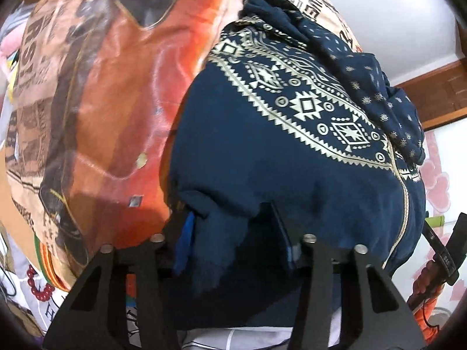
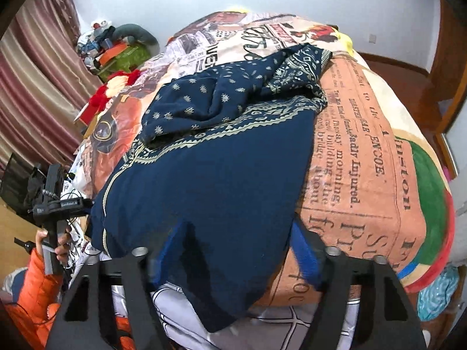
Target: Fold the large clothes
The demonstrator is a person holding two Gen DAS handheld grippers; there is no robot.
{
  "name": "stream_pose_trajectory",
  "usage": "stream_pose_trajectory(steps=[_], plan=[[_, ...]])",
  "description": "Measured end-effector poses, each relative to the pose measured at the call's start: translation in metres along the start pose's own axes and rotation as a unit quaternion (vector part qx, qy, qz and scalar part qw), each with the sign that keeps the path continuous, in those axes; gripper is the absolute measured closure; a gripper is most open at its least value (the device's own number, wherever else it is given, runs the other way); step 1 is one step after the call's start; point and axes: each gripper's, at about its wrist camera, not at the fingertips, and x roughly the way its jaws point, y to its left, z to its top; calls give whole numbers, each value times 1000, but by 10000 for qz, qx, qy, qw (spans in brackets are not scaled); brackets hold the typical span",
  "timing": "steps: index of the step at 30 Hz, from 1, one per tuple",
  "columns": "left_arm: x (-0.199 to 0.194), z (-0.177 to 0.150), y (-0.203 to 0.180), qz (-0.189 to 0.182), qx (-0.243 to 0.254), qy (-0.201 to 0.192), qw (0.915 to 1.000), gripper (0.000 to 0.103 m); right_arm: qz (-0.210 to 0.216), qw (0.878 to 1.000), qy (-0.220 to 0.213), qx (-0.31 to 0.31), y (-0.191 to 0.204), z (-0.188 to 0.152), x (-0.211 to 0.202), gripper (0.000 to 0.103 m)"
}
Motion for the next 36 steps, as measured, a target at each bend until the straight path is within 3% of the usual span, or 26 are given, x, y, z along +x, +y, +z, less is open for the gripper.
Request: stream_pose_trajectory(steps=[3, 6, 8, 11, 13, 16, 19, 22, 26, 28, 33, 36], plan=[[-6, 6, -14, 187, 283, -108, 9994, 88, -1, 9999, -112, 29, -1, 0, 3, 67], [-22, 10, -37, 280, 721, -425, 9961, 95, 192, 9996, -155, 115, -3, 7, 4, 88], [-36, 13, -56, 317, 978, -682, 9924, 97, 337, 9991, -191, 190, -3, 14, 6, 93], [-55, 28, -84, 149, 1159, -954, 9886, 98, 470, 9983, -315, 118, -1, 27, 4, 95], [-67, 46, -105, -228, 1168, -1050, 9873, 99, 575, 9971, -484, 98, -1, 39, -1, 96], [-86, 76, -143, -433, 1399, -1419, 9790, 103, 842, 9937, -725, 162, -6, 66, -9, 96], [-117, 107, -178, -725, 1690, -2075, 9608, 103, 851, 9913, -1001, 124, -12, 97, -14, 96], [-129, 130, -197, -481, 1911, -2513, 9476, 103, 837, 9896, -1167, 78, -21, 127, -11, 96], [-109, 151, -195, -215, 1946, -2182, 9561, 103, 649, 9914, -1135, -13, -28, 158, 13, 96], [-85, 151, -188, 149, 1972, -1815, 9633, 103, 687, 9924, -1018, 54, -34, 166, 25, 96], [-32, 130, -171, 783, 2031, -850, 9723, 101, 729, 9949, -689, 136, -43, 163, 42, 96], [-21, 118, -169, 801, 2004, -570, 9748, 93, 762, 9957, -492, 176, -49, 153, 43, 95]])
